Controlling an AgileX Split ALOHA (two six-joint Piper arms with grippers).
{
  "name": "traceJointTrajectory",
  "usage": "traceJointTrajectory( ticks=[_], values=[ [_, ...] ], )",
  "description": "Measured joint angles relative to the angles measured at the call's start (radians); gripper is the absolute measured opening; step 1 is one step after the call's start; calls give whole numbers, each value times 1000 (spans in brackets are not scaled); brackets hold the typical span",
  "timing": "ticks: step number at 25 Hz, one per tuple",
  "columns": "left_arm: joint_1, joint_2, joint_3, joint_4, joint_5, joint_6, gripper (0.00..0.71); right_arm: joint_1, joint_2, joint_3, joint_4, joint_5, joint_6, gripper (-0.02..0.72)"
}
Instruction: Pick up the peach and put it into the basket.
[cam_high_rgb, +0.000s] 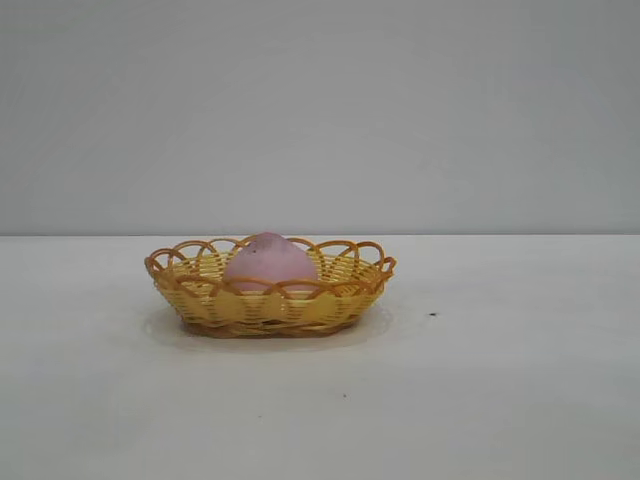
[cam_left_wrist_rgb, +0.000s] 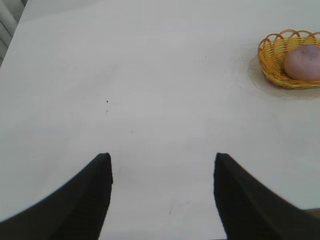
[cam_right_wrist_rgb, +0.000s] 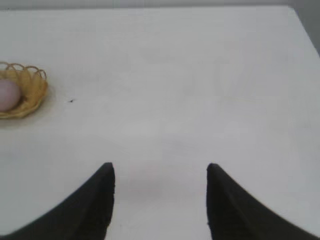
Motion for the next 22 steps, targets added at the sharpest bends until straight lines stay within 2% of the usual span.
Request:
traceJointTrajectory(
  ticks=[3, 4, 5, 6, 7, 22],
  values=[
    [46, 0, 0, 0, 0, 0, 389, 0, 0, 0, -2, 2, 0, 330],
    [60, 0, 0, 0, 0, 0, 389, 0, 0, 0, -2, 2, 0, 275],
    [69, 0, 0, 0, 0, 0, 389, 0, 0, 0, -2, 2, 0, 276],
    [75, 0, 0, 0, 0, 0, 389, 0, 0, 0, -2, 2, 0, 233],
    [77, 0, 0, 0, 0, 0, 389, 0, 0, 0, -2, 2, 0, 221],
    [81, 0, 0, 0, 0, 0, 389, 0, 0, 0, -2, 2, 0, 230]
  ],
)
